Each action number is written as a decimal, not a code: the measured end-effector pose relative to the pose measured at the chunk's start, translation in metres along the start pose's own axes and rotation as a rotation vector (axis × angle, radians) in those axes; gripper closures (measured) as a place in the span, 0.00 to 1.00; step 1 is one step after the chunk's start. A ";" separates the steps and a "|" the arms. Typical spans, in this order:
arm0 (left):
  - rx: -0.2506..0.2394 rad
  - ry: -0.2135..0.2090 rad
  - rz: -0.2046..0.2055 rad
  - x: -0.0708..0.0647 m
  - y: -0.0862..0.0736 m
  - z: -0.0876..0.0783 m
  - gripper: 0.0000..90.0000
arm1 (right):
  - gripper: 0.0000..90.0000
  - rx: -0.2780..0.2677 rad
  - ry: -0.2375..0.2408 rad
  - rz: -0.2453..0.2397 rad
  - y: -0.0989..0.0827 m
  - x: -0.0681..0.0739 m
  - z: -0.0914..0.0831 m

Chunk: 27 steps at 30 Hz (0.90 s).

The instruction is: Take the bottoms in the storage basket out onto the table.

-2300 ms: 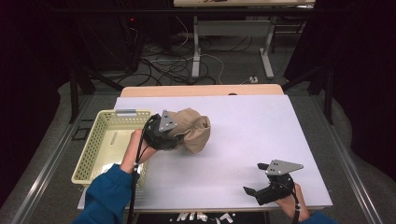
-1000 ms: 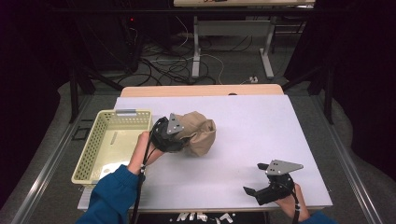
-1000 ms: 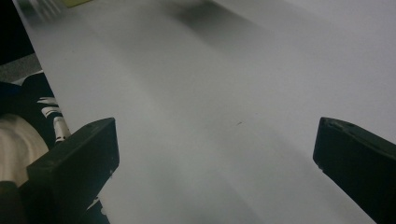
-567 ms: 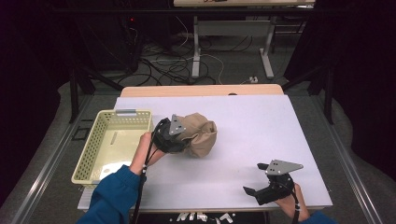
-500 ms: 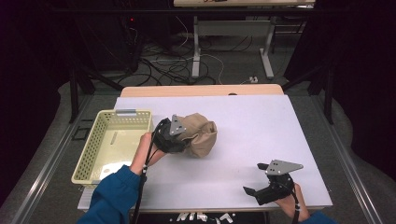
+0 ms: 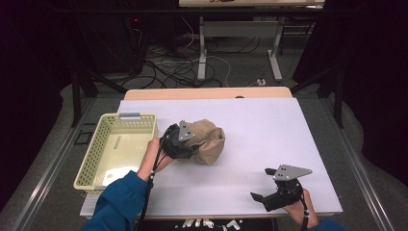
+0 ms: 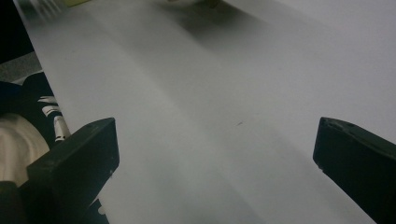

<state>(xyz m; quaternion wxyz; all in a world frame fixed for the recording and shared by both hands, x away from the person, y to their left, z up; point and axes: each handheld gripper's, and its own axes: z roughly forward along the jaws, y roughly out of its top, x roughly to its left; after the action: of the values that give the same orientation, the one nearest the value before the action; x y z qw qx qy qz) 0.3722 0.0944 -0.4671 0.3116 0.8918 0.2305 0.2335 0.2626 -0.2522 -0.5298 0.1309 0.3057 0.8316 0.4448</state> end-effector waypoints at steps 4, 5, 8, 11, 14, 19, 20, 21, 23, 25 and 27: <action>0.002 -0.002 0.003 -0.002 0.000 0.005 0.48 | 0.00 -0.015 -0.001 0.001 -0.001 0.000 0.001; 0.007 -0.004 0.005 -0.003 0.000 0.005 0.48 | 0.00 -0.015 0.001 0.002 -0.001 0.000 0.001; 0.006 -0.002 0.007 -0.004 0.000 0.008 0.48 | 0.00 -0.017 0.004 0.001 -0.001 -0.001 0.000; 0.009 -0.001 0.006 -0.005 0.000 0.009 0.48 | 0.00 -0.015 0.006 0.005 0.000 0.000 0.001; 0.008 0.010 0.004 -0.006 0.000 0.012 0.48 | 0.00 -0.016 0.004 0.006 0.000 0.000 0.000; 0.013 0.007 -0.002 -0.008 -0.001 0.015 0.48 | 0.00 -0.013 -0.002 0.004 0.000 0.000 0.001; 0.013 0.011 0.000 -0.008 -0.001 0.016 0.48 | 0.00 -0.013 -0.003 0.003 0.000 0.000 0.001; 0.028 0.008 0.007 -0.008 -0.001 0.015 0.48 | 0.00 -0.012 -0.001 0.010 0.000 0.001 0.001; 0.027 0.005 0.003 -0.009 -0.001 0.016 0.48 | 0.00 -0.012 -0.001 0.009 0.000 0.001 0.001; 0.020 0.009 0.002 -0.010 -0.001 0.018 0.48 | 0.00 -0.012 -0.001 0.009 0.000 0.001 0.001; 0.027 0.010 0.003 -0.010 -0.001 0.019 0.48 | 0.00 -0.013 -0.001 0.004 0.000 0.001 0.001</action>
<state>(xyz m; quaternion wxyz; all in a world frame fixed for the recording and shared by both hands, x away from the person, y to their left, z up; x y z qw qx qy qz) 0.3746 0.0806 -0.4840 0.2983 0.8949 0.2340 0.2353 0.2625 -0.2511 -0.5301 0.1325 0.3070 0.8279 0.4504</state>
